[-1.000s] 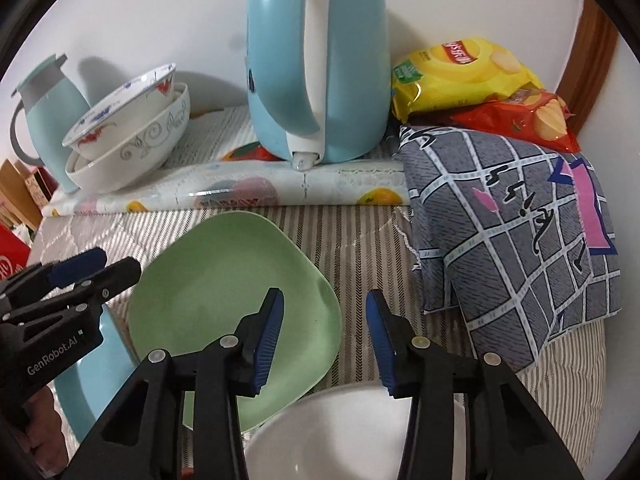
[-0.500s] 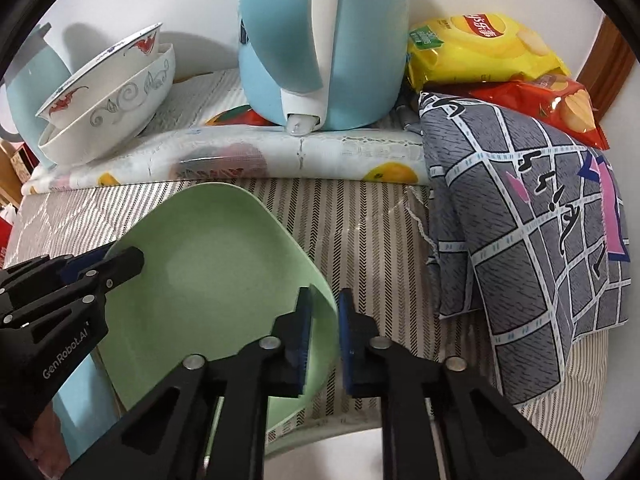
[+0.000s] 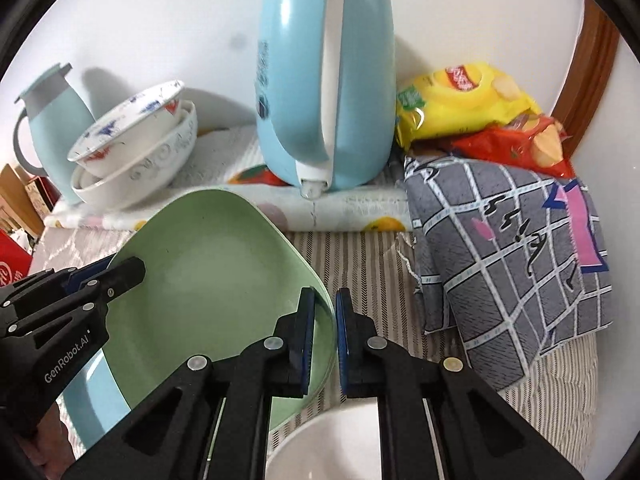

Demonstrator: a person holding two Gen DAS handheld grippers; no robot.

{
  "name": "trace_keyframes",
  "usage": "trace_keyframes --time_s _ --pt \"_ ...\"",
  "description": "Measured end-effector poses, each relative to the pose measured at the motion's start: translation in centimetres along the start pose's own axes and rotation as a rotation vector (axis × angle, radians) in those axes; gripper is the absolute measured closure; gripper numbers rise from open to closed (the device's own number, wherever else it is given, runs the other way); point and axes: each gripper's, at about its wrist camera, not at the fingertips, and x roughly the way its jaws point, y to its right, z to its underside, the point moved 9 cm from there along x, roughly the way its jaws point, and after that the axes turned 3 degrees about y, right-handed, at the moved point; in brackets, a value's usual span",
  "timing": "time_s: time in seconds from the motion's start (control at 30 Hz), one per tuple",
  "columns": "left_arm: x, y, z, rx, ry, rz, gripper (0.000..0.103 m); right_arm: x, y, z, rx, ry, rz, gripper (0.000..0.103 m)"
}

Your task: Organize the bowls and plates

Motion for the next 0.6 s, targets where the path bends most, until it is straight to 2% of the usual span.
trace_keyframes --time_s 0.37,0.6 --pt "-4.0 -0.8 0.4 0.007 0.035 0.005 0.089 -6.2 -1.6 1.0 0.003 0.068 0.008 0.093" --pt "-6.7 -1.1 1.8 0.007 0.047 0.005 0.089 -8.3 -2.3 2.3 0.028 0.076 -0.009 0.093"
